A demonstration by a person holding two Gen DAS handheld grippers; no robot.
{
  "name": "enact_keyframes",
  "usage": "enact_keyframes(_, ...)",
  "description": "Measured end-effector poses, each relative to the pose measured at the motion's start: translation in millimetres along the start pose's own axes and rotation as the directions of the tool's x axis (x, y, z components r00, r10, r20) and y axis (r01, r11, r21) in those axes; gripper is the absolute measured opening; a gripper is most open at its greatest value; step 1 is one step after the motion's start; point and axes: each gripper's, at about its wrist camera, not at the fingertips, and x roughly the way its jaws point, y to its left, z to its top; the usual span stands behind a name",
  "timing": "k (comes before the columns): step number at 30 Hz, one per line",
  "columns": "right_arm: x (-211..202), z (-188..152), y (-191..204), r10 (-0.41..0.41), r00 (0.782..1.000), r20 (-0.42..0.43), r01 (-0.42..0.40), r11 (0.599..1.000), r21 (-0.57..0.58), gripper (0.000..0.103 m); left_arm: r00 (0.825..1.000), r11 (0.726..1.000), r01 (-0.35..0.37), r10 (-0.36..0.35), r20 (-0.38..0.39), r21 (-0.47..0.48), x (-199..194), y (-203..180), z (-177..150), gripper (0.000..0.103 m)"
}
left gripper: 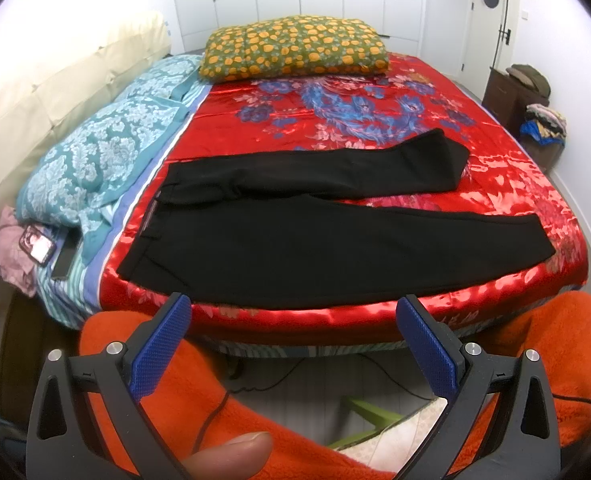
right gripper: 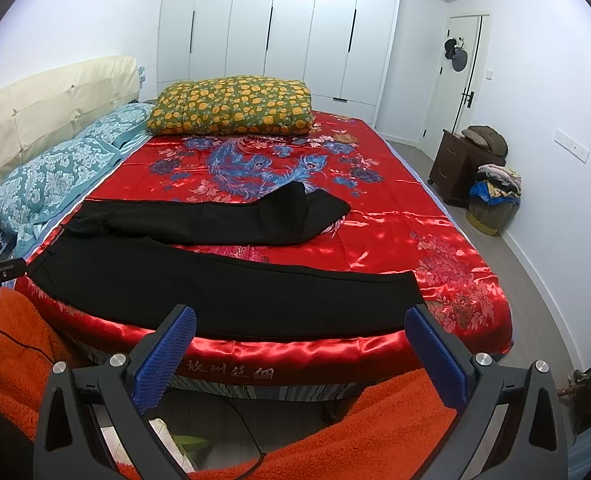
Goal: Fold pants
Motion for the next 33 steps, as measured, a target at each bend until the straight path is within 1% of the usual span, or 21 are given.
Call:
enact_keyframes(18, 3.8, 0.9, 1.9, 0.002, 1.000, -0.010, -0.002, 1.000, -0.001, 0.103, 1.000, 1.000, 0.000, 0.000, -0.008, 0.001, 3.8, -0.6, -0.2, 0.102)
enact_keyframes(25, 5.3, 1.8, -3.0, -0.019, 1.000, 0.004, 0.019, 1.000, 0.012, 0.103, 1.000, 1.000, 0.000, 0.000, 0.006, -0.012, 3.2, 2.5, -1.8, 0.102)
enact_keyframes(28, 3.3, 1.5, -4.1, -0.027, 1.000, 0.007, 0.027, 1.000, 0.014, 0.103, 1.000, 1.000, 0.003, -0.003, -0.006, -0.024, 6.2, 4.8, -2.2, 0.102)
enact_keyframes(30, 4.2, 1.2, -4.9, -0.021, 1.000, -0.007, 0.021, 1.000, 0.015, 0.103, 1.000, 1.000, 0.011, -0.011, -0.017, -0.028, 9.2, 5.0, -2.2, 0.102)
enact_keyframes(33, 6.2, -0.6, -6.6, -0.019, 1.000, -0.016, 0.019, 0.999, 0.026, 0.103, 1.000, 1.000, 0.003, -0.003, -0.022, -0.014, 10.5, 0.5, -1.5, 0.102)
